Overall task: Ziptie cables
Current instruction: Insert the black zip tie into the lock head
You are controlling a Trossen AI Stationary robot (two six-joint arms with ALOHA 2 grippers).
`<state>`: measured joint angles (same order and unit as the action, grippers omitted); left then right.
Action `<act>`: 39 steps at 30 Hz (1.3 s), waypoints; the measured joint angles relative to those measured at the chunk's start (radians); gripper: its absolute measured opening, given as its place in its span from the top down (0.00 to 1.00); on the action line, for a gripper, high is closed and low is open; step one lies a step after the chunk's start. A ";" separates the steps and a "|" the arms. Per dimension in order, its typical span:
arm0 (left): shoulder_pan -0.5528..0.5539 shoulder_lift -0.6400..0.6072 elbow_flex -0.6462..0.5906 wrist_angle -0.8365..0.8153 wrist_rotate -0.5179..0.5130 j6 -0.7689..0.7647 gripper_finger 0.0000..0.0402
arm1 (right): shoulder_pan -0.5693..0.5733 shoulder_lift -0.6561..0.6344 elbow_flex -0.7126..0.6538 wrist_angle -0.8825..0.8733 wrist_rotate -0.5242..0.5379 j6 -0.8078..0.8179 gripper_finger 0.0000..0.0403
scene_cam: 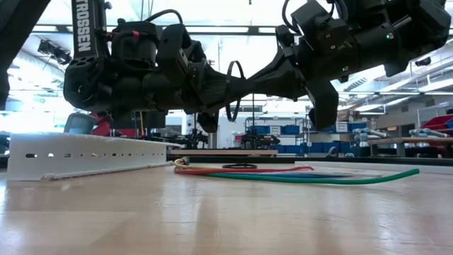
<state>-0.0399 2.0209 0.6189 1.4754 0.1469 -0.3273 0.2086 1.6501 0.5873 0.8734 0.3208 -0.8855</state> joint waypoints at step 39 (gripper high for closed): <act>-0.026 0.000 0.000 -0.005 -0.035 0.055 1.00 | -0.058 0.000 0.000 -0.069 0.028 0.219 0.98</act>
<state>-0.0662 2.0213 0.6189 1.4704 0.1123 -0.2726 0.1505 1.6501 0.5877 0.8043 0.3485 -0.6661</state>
